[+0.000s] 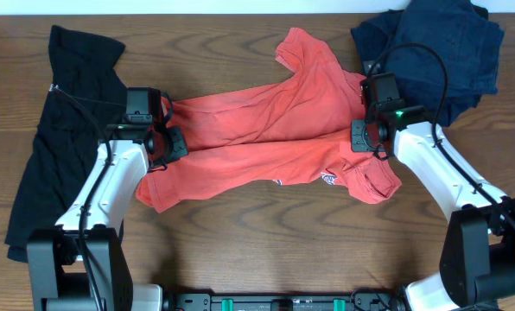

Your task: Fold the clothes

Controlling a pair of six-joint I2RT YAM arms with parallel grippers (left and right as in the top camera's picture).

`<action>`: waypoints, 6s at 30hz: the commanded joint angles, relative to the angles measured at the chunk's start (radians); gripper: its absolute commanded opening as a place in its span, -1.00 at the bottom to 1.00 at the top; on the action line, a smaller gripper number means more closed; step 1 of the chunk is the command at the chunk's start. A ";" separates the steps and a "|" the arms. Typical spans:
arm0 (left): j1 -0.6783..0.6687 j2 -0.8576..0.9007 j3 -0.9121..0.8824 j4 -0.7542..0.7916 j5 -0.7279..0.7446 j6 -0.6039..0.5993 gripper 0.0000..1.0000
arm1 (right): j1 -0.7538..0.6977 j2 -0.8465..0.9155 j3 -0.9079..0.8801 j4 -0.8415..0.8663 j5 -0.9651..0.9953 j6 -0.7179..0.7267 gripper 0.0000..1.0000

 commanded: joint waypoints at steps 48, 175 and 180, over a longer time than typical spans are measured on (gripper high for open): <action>0.109 0.399 0.665 -0.150 -0.003 0.253 0.96 | -0.061 -0.013 0.496 -0.212 -0.215 -0.333 0.75; 0.043 0.381 0.655 -0.429 -0.114 0.106 -0.88 | -0.062 0.409 0.623 -0.349 -0.250 -0.183 -0.36; 0.043 0.381 0.655 -0.429 -0.114 0.107 -0.88 | -0.077 0.404 0.731 -0.301 -0.259 -0.183 -0.18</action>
